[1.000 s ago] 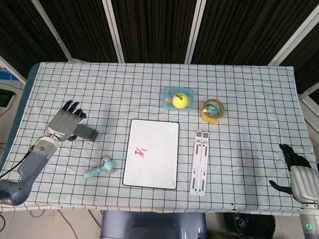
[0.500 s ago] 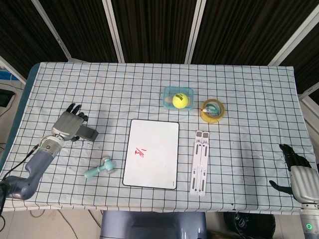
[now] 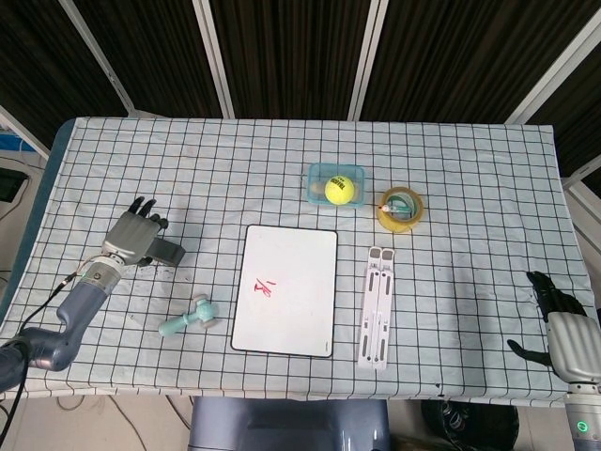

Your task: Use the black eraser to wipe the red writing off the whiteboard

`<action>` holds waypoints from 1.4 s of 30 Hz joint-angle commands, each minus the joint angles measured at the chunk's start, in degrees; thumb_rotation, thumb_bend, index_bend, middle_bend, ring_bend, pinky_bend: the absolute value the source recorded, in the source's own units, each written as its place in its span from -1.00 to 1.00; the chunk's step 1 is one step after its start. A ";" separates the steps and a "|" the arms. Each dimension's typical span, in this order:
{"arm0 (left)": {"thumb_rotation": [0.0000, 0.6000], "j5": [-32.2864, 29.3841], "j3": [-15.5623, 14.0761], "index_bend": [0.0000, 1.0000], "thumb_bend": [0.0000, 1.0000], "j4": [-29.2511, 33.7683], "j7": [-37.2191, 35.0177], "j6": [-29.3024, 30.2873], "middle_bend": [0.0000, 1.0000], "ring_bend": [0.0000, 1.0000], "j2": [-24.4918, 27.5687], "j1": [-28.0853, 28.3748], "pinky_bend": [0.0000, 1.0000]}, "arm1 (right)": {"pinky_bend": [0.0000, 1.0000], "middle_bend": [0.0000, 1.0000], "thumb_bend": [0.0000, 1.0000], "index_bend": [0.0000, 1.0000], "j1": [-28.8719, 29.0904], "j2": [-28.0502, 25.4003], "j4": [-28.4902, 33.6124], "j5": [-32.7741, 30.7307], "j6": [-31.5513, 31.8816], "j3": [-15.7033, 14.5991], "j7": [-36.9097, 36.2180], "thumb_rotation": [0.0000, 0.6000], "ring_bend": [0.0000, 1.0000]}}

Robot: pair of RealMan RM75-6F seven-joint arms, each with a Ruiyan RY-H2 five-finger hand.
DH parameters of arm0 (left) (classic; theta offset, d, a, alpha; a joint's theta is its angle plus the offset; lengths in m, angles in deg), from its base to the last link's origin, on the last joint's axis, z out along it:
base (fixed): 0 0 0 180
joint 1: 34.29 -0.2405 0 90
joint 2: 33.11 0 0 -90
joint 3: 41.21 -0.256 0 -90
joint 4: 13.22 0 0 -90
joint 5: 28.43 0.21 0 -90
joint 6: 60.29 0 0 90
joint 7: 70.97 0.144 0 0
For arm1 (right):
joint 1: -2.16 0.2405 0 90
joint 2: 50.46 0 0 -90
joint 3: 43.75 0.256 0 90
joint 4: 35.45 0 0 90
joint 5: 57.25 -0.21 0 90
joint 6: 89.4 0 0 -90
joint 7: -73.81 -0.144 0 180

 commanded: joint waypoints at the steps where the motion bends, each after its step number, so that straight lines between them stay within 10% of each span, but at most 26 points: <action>1: 1.00 0.27 -0.31 -0.43 -0.72 -1.18 -0.62 -0.31 -0.41 -1.00 -0.72 0.05 -0.90 | -0.57 -0.79 -0.86 -0.88 0.00 0.00 -0.01 -0.01 0.01 0.01 -0.01 1.00 -0.60; 42: 1.00 4.42 -2.10 -0.21 -0.60 -5.00 -4.02 -0.54 -0.20 -1.00 -3.45 0.83 -0.90 | -0.57 -0.79 -0.86 -0.88 0.08 -0.27 0.74 -1.29 -0.71 0.25 0.05 1.00 -0.60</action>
